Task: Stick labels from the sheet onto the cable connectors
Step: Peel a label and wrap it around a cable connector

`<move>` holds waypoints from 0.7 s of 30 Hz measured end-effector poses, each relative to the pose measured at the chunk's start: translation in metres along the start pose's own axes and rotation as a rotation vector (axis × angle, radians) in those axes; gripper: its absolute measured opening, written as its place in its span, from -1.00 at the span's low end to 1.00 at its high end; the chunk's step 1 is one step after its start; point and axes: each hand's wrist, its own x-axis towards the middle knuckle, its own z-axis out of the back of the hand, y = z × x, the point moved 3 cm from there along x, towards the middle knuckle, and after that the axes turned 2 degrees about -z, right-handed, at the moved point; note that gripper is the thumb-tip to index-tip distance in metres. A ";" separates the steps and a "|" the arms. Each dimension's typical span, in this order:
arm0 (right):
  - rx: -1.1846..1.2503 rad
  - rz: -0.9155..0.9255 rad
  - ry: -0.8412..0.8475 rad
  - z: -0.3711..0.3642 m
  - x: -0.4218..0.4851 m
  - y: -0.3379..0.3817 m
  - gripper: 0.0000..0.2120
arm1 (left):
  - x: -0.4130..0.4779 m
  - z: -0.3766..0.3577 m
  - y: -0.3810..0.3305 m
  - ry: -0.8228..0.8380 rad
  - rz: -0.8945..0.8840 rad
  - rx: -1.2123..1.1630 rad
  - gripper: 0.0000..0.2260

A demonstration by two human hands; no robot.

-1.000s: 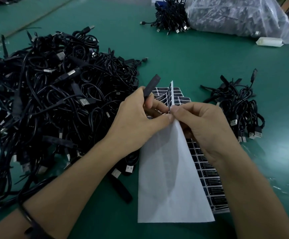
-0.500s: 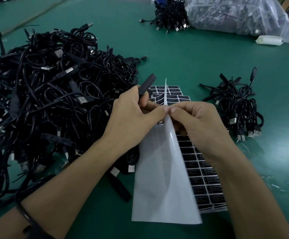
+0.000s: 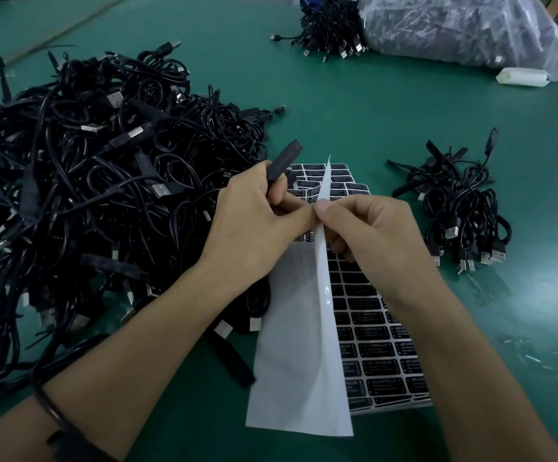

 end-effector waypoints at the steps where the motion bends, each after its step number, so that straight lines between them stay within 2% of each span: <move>1: 0.022 0.006 0.025 0.000 0.000 0.001 -0.81 | 0.000 0.000 0.000 -0.006 0.003 0.002 -0.59; 4: 0.088 0.007 0.108 0.003 0.000 0.002 -0.91 | 0.002 0.001 0.000 -0.036 0.025 -0.038 -0.57; 7: 0.080 -0.018 0.120 0.004 0.001 0.000 -0.88 | 0.003 0.001 0.002 -0.031 0.044 -0.053 -0.59; 12: 0.109 -0.147 -0.031 0.019 0.006 -0.007 -0.82 | 0.004 0.002 0.005 -0.063 0.065 -0.086 -0.61; 17: -0.332 -0.135 -0.221 0.037 0.006 -0.015 -0.84 | 0.004 0.003 0.004 -0.105 0.070 -0.133 -0.67; 19: -0.524 -0.003 -0.290 0.032 0.002 -0.007 -0.81 | 0.004 0.002 0.003 -0.101 0.066 -0.134 -0.68; 21: -0.584 0.195 -0.304 0.020 -0.002 0.005 -0.77 | 0.003 0.003 0.002 -0.106 0.056 -0.108 -0.68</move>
